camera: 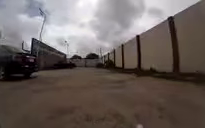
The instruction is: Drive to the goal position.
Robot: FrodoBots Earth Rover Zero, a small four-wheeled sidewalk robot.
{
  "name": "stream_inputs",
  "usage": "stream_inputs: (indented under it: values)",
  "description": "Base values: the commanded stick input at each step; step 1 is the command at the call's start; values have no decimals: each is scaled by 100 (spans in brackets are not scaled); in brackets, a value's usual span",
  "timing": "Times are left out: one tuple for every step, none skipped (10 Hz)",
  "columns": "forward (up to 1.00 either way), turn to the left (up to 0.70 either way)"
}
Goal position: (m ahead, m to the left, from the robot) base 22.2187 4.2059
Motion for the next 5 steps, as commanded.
stream_inputs:
  values:
    - [30,0]
    - [30,0]
    - [30,0]
    - [30,0]
    - [30,0]
